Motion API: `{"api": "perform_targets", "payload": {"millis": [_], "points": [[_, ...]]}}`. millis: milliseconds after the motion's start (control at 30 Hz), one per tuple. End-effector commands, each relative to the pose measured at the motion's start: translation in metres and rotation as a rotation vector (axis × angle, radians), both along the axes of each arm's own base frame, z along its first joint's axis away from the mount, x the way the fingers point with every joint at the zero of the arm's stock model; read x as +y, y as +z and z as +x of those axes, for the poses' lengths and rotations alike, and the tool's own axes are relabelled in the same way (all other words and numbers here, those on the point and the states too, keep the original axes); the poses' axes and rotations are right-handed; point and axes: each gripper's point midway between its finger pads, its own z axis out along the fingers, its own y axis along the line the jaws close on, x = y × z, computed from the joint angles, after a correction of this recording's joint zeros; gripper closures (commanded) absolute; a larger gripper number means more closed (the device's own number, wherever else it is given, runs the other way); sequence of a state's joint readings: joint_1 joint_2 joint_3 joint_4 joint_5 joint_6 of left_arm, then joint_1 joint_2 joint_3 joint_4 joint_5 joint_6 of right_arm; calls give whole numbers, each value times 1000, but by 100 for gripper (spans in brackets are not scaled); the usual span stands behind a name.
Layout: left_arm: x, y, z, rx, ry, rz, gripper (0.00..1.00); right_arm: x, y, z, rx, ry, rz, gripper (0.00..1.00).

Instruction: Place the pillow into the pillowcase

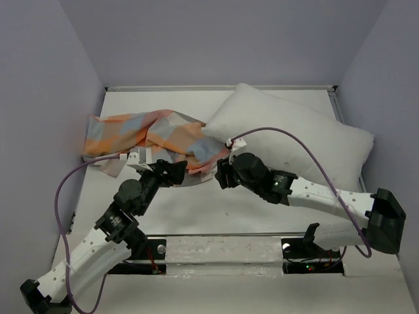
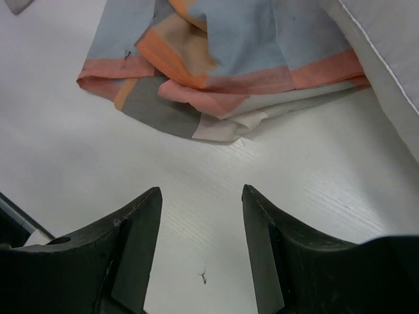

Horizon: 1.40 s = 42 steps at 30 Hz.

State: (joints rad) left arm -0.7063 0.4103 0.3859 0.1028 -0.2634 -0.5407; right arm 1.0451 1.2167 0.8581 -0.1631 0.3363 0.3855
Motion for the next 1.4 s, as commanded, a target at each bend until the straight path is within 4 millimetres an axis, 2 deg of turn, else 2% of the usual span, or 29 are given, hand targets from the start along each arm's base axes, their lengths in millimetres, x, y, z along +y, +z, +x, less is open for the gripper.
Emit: {"api": "perform_targets", "payload": {"millis": [0,33,67,100,133,167,200,233,300,333,367,400,433,467,567,667,733,767,833,867,967,1000,1100,1133,1167,1200,1367], "points": [[3,21,-4,-61,3,-65,1,34,32,41,-45,-30,101,41],[2,20,-5,-67,-5,-70,1,41,14,50,-17,-38,64,41],[3,22,-7,-75,-5,-77,1,44,25,53,-31,-43,84,41],[6,20,-8,-75,3,-78,1,48,8,66,-13,-66,54,42],[12,16,-6,-57,39,-85,1,53,15,79,-22,-88,72,43],[15,12,-4,-40,58,-80,1,57,11,87,-17,-99,68,43],[15,5,-3,-17,68,-68,2,60,-8,98,3,-121,35,45],[14,2,-1,-5,70,-66,5,70,-2,106,-4,-126,50,46],[9,-6,1,22,62,-71,7,76,-13,119,13,-142,41,48],[7,-10,3,27,64,-75,14,79,-33,126,42,-147,19,51],[6,-16,4,44,66,-73,16,82,-31,135,46,-162,38,52],[5,-20,6,45,70,-75,26,85,-36,137,54,-162,32,53],[5,-22,7,48,72,-76,32,83,-51,143,71,-175,12,54],[4,-23,8,46,72,-90,37,83,-51,151,73,-191,20,55],[4,-36,9,68,83,-83,42,82,-75,161,116,-201,3,56],[7,-53,12,102,111,-56,44,77,-82,171,128,-220,1,70],[8,-62,13,118,121,-44,44,79,-78,173,115,-209,1,94],[9,-66,13,125,130,-38,44,80,-67,173,99,-201,12,100],[11,-74,14,140,143,-23,44,76,-50,170,69,-193,33,100],[11,-79,15,153,148,-11,44,77,-15,171,6,-181,95,100],[12,-85,17,162,155,17,44,69,19,166,-64,-147,100,100],[11,-85,19,165,157,32,44,67,46,164,-98,-137,120,100],[10,-89,24,171,157,110,43,59,60,157,-99,-98,40,100],[11,-84,27,164,172,122,43,60,72,156,-117,-73,34,100],[11,-84,28,164,178,139,42,58,70,154,-114,-61,14,100],[10,-81,31,153,188,169,41,57,77,153,-123,-48,-4,100],[-9,-67,35,74,154,255,35,56,95,149,-143,-5,-30,100]]}}
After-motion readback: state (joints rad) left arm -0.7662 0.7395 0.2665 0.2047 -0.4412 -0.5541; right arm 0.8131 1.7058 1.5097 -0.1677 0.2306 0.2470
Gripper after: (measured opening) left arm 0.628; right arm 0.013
